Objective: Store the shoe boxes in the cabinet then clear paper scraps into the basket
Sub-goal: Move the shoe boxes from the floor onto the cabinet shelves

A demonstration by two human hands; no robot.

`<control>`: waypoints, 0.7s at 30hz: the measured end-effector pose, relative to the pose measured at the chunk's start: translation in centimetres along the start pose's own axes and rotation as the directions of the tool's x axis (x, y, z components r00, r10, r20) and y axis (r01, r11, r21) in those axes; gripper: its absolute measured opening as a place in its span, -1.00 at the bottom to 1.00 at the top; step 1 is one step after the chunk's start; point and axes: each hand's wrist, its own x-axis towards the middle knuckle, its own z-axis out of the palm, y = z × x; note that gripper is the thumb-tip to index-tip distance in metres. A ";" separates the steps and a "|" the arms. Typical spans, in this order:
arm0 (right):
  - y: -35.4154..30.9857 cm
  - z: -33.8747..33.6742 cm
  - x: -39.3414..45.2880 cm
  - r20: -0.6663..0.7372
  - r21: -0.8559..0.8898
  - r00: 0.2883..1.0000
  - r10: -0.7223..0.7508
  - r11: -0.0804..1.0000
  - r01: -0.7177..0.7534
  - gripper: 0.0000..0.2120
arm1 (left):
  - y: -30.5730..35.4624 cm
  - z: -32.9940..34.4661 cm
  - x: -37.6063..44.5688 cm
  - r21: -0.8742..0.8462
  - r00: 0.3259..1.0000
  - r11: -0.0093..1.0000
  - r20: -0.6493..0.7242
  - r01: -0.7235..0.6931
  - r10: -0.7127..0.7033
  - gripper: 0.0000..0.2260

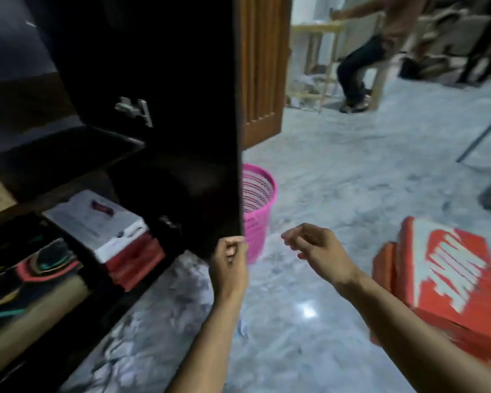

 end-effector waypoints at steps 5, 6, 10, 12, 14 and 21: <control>11.0 -10.7 -2.2 -0.326 -0.026 0.931 0.162 0.983 -0.180 -0.87 | -5.1 11.5 -3.0 0.135 0.880 0.927 0.292 0.349 -0.374 -0.91; 13.1 -12.5 -2.7 -0.397 -0.014 0.897 0.194 0.976 -0.218 -0.89 | -6.0 13.6 -3.8 0.170 0.828 0.897 0.346 0.408 -0.441 -0.92; 20.4 -18.9 -5.3 -0.675 -0.008 0.680 0.288 0.918 -0.398 -0.75 | -9.6 22.0 -6.9 0.352 0.675 0.826 0.478 0.440 -0.563 -0.86; 22.7 -21.7 -6.4 -0.761 -0.002 0.554 0.337 0.853 -0.522 -0.63 | -10.6 25.7 -8.6 0.433 0.595 0.805 0.542 0.407 -0.593 -0.85; 24.6 -24.1 -6.9 -0.802 0.007 0.465 0.374 0.785 -0.620 -0.54 | -11.1 28.8 -9.9 0.485 0.532 0.796 0.594 0.361 -0.603 -0.85; 26.8 -27.1 -5.4 -0.770 -0.034 0.437 0.466 0.653 -0.757 -0.40 | -13.0 33.5 -11.1 0.504 0.470 0.804 0.654 0.314 -0.593 -0.60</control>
